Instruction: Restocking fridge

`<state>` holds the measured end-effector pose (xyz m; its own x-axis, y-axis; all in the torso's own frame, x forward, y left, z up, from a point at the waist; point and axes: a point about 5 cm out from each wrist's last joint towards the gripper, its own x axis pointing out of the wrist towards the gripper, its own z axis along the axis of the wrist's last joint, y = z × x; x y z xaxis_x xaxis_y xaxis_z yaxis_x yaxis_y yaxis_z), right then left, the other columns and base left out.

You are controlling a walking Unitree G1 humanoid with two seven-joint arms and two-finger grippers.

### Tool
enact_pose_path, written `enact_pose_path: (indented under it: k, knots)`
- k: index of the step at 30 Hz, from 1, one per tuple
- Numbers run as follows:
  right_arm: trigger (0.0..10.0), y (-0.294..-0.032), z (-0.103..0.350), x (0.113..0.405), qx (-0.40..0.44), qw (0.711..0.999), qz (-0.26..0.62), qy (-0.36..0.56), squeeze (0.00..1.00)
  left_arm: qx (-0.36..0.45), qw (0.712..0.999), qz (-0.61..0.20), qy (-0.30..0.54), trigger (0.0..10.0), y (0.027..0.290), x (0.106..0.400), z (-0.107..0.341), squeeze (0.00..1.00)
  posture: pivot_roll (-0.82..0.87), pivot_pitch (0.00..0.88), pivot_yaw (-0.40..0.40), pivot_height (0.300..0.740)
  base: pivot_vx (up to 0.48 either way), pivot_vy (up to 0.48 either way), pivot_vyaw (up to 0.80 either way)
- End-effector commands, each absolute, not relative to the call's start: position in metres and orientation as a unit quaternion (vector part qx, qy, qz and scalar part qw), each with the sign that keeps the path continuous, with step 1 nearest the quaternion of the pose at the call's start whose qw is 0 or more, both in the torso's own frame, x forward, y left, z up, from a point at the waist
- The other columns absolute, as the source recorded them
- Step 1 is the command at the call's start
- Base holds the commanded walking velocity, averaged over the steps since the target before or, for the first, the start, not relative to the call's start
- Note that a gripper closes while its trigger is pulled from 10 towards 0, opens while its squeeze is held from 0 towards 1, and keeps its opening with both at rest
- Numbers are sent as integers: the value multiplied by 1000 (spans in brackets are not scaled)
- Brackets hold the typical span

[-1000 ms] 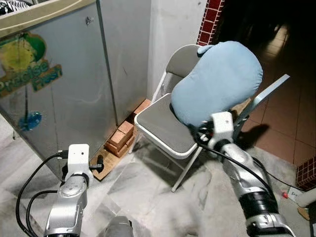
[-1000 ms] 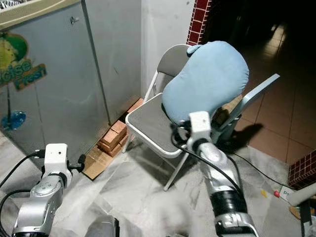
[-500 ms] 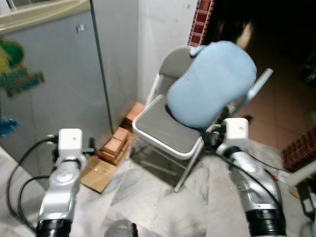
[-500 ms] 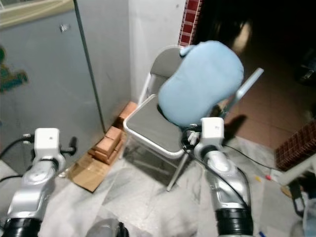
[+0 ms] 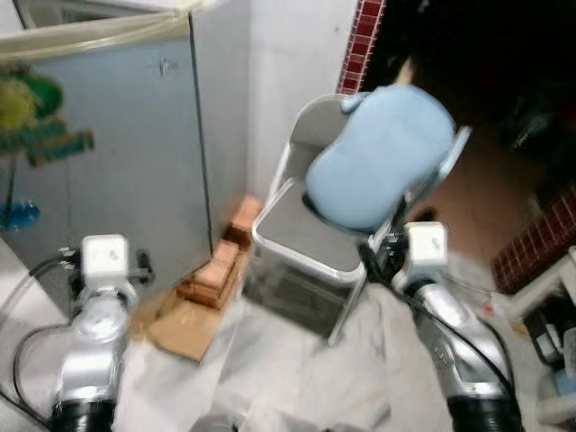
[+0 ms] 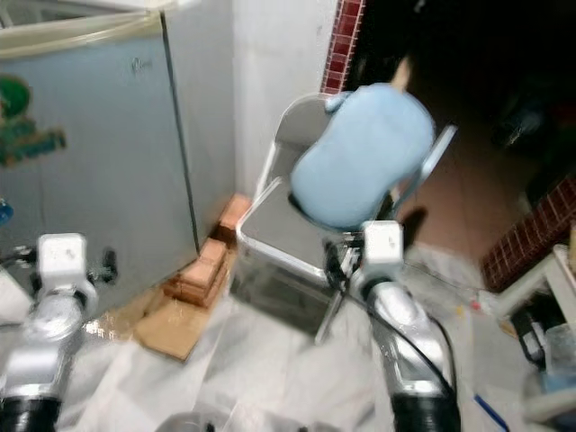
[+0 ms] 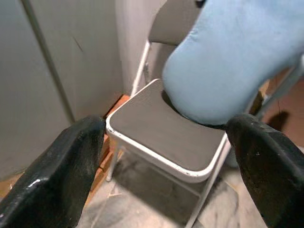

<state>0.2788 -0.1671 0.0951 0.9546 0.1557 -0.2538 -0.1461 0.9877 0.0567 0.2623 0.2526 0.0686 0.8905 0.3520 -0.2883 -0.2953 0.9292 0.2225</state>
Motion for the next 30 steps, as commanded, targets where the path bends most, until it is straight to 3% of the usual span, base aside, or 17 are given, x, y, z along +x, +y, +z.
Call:
enact_pose_path:
  k: [1,30]
  knots:
    - [10000,-177,96,278,14,989,61,135,0,79,973,153,155,10000,241,269,70,0,48,0,-38,740,0,480,-800]
    - [10000,-179,93,277,23,989,51,138,0,50,980,116,153,10000,215,267,66,0,46,0,-38,740,0,480,-19]
